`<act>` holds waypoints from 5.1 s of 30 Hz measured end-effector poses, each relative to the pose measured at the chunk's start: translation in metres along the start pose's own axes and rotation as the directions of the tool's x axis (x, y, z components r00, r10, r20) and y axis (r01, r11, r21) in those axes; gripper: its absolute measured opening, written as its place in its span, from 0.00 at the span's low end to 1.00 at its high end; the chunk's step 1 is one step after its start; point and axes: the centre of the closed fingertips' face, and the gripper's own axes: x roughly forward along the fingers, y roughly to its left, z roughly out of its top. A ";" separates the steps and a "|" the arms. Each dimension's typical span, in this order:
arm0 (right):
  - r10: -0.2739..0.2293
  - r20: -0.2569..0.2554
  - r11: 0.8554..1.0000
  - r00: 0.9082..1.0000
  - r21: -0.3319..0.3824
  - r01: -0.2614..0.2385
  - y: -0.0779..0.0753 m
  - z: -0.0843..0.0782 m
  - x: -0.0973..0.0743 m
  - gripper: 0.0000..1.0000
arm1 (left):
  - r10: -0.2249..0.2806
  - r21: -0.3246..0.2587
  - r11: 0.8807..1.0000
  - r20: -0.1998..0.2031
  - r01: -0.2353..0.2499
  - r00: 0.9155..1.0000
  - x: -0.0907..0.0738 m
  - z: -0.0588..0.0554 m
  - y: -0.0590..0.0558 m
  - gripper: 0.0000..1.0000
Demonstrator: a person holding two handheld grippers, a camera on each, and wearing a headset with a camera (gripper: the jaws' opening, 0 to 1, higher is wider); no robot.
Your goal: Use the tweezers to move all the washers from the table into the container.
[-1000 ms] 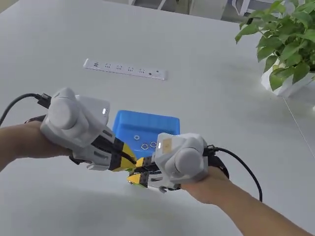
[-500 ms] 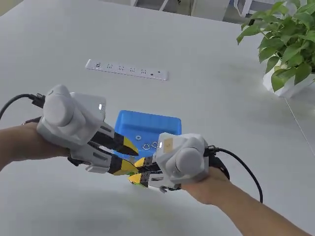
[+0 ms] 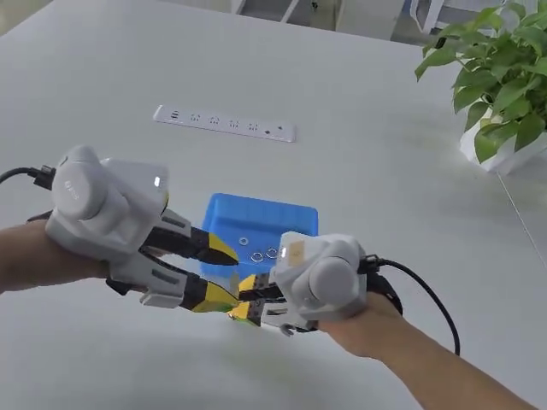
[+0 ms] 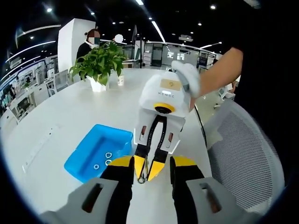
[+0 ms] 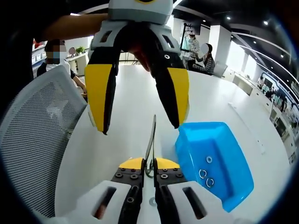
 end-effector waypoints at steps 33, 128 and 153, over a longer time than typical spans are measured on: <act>-0.014 0.013 1.000 1.000 0.025 0.013 -0.007 0.014 -0.018 0.08 | 0.094 -0.038 0.995 0.072 -0.092 0.993 -0.018 0.007 0.014 0.65; -0.022 0.026 0.999 0.999 0.041 0.021 -0.098 0.003 0.007 0.09 | 0.192 -0.083 0.979 0.063 -0.186 0.979 -0.016 -0.001 0.071 0.71; 0.009 0.007 1.000 1.000 -0.020 -0.009 -0.093 0.002 0.009 0.09 | 0.100 0.043 0.994 0.007 -0.100 0.995 0.016 0.009 0.098 0.14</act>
